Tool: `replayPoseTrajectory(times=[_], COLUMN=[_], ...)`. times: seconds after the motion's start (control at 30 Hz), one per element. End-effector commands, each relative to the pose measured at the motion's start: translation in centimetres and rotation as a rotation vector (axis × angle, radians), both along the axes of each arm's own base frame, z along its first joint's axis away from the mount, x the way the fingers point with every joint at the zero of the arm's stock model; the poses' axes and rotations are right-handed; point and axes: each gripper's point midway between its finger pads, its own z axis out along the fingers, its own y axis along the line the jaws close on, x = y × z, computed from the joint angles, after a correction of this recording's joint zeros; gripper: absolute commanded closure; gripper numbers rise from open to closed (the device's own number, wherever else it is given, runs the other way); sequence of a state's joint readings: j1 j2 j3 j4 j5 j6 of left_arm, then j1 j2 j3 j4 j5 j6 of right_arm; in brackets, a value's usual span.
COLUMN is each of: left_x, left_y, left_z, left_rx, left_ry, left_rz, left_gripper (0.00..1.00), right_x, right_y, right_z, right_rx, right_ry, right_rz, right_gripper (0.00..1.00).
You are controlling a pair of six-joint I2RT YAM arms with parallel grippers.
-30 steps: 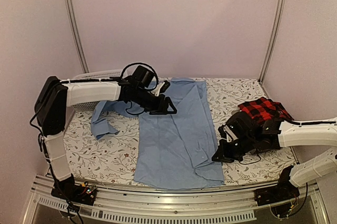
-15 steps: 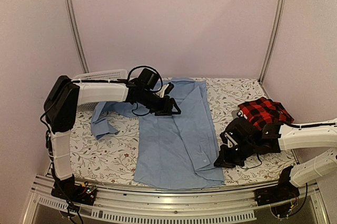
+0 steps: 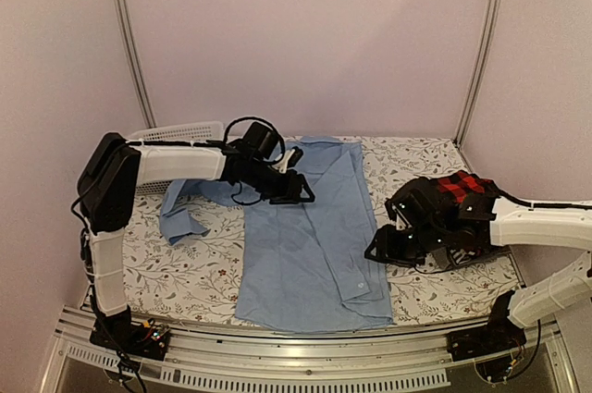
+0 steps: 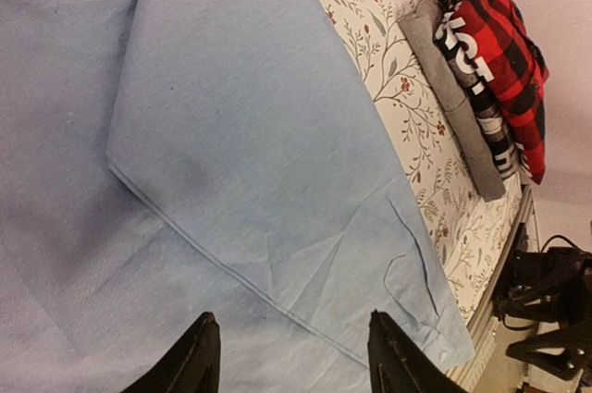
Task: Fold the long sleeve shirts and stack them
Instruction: Adjust the sleeve of the 1/3-folded shirt, then move the right arm to the center of the board with the 1/3-folded shirt.
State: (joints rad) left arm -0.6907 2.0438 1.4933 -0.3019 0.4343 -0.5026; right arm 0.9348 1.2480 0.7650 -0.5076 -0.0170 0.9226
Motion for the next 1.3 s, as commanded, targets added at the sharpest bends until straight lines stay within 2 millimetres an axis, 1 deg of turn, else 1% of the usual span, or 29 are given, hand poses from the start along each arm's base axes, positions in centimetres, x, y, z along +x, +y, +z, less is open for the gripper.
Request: replayPoseTrajectory(times=[0.0,0.03,0.1,0.13,0.17,0.2,0.23,0.27,0.3,0.33,0.37,0.4,0.43,0.47,0.5,0.53,0.57,0.6,0.63,0.67,0.7,0.77,0.83,1.0,1.07,1.13,1.17,1.27], left_x=[0.1,0.0,-0.3,-0.5,-0.7,-0.8,-1.0,-1.2,-1.3,-1.5,-1.7,-1.9,-2.2,-2.3,-2.7,-2.9,-3.1,-3.4,-3.6,-3.7,-3.9,-4.2,-4.4,-4.7,-4.9,-5.3,-5.5,-6.2], left_y=[1.7,2.0,2.4,2.7,2.9,3.2,3.6,3.9,4.2,4.7,5.1,5.5,5.8,6.2,6.6,6.9,7.2,7.4,7.6,7.7,7.9,8.0,8.0,8.4,8.8,9.1,9.3,9.9], left_z=[0.6,0.5,0.3,0.4,0.5,0.7,0.8,1.0,1.2,1.2,1.3,1.4,1.6,1.7,1.4,1.5,1.6,1.5,1.8,1.8,1.9,2.1,2.2,2.9,3.0,3.0,2.9,1.7], left_rx=[0.031,0.035,0.041,0.045,0.049,0.055,0.061,0.066,0.072,0.077,0.084,0.09,0.094,0.096,0.104,0.104,0.105,0.108,0.106,0.104,0.104,0.099,0.092,0.088,0.092,0.092,0.094,0.112], left_ry=[-0.038,-0.032,-0.025,-0.025,-0.027,-0.03,-0.034,-0.038,-0.043,-0.042,-0.043,-0.046,-0.048,-0.05,-0.045,-0.044,-0.043,-0.042,-0.044,-0.044,-0.042,-0.043,-0.039,-0.048,-0.05,-0.046,-0.044,-0.023], left_rz=[0.04,0.045,0.05,0.055,0.057,0.063,0.067,0.072,0.076,0.082,0.087,0.091,0.095,0.101,0.105,0.107,0.11,0.112,0.115,0.115,0.118,0.119,0.119,0.131,0.14,0.144,0.143,0.142], left_gripper=[0.47,0.47,0.48,0.48,0.48,0.48,0.48,0.48,0.48,0.48,0.48,0.48,0.48,0.48,0.48,0.48,0.48,0.48,0.48,0.48,0.48,0.48,0.48,0.48,0.48,0.48,0.48,0.48], right_x=[7.1,9.1,12.5,13.7,15.2,16.9,18.4,19.9,21.3,22.6,24.0,25.2,26.4,27.4,28.3,29.1,29.8,30.4,30.9,31.3,31.7,32.3,33.0,34.0,34.5,34.9,35.2,35.8], right_y=[1.2,1.2,1.8,2.6,3.0,3.3,3.6,3.8,3.9,4.2,4.3,4.4,4.5,4.5,4.6,4.8,4.8,4.9,5.0,5.0,5.0,4.9,4.7,3.8,3.2,2.1,1.5,-0.5], right_z=[3.6,4.0,4.9,5.0,5.7,5.2,5.7,5.3,5.3,4.0,3.3,3.2,1.8,1.6,0.8,0.5,-0.9,-1.7,-2.1,-3.3,-3.6,-5.1,-6.0,-9.1,-9.8,-10.7,-10.9,-11.6], right_rx=[-0.006,0.003,0.037,0.078,0.105,0.112,0.126,0.126,0.14,0.141,0.15,0.164,0.163,0.172,0.179,0.192,0.196,0.202,0.215,0.221,0.23,0.232,0.235,0.199,0.162,0.119,0.106,0.076], right_ry=[-0.206,-0.23,-0.274,-0.269,-0.294,-0.296,-0.32,-0.319,-0.325,-0.307,-0.3,-0.302,-0.284,-0.287,-0.275,-0.273,-0.249,-0.234,-0.226,-0.202,-0.197,-0.174,-0.16,-0.093,-0.08,-0.066,-0.066,-0.059], right_rz=[-0.029,-0.039,-0.037,-0.017,-0.01,-0.012,-0.008,-0.007,-0.009,-0.009,-0.015,-0.02,-0.03,-0.037,-0.04,-0.042,-0.047,-0.049,-0.055,-0.063,-0.067,-0.085,-0.109,-0.165,-0.182,-0.196,-0.204,-0.227], right_gripper=[0.58,0.59,0.63,0.65,0.66,0.68,0.69,0.72,0.74,0.76,0.77,0.79,0.8,0.81,0.81,0.82,0.83,0.84,0.84,0.84,0.85,0.85,0.85,0.86,0.86,0.86,0.86,0.86])
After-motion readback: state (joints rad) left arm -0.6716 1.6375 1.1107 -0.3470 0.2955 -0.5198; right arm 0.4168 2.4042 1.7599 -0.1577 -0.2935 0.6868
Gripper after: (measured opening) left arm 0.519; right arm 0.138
